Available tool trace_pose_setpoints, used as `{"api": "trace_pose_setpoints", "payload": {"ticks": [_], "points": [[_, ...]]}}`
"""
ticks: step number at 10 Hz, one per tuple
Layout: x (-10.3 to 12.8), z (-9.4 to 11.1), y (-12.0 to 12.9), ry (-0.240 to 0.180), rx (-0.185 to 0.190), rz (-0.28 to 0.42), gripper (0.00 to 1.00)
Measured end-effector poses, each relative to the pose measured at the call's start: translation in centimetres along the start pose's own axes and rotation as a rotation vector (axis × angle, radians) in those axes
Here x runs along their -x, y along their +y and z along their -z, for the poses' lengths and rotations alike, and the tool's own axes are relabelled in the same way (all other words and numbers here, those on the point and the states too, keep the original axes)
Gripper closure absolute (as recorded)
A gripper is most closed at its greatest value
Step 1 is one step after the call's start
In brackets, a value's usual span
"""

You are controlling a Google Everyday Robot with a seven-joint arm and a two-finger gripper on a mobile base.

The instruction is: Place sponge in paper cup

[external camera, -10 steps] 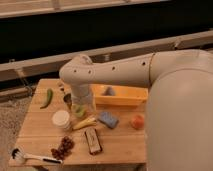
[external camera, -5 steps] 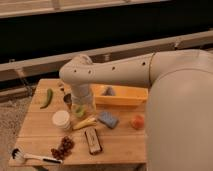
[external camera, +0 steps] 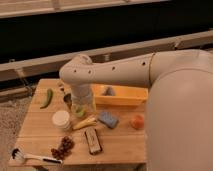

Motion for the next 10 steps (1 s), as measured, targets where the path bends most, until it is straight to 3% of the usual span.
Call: {"api": "trace_pose_setpoints", "payload": {"ticks": [8,10], "points": [[0.0,-0.1,-0.1,0.002,0.000,0.004,0.35],[0.3,-1.0,-1.2,-0.005,0.010,0.018,0.35]]}}
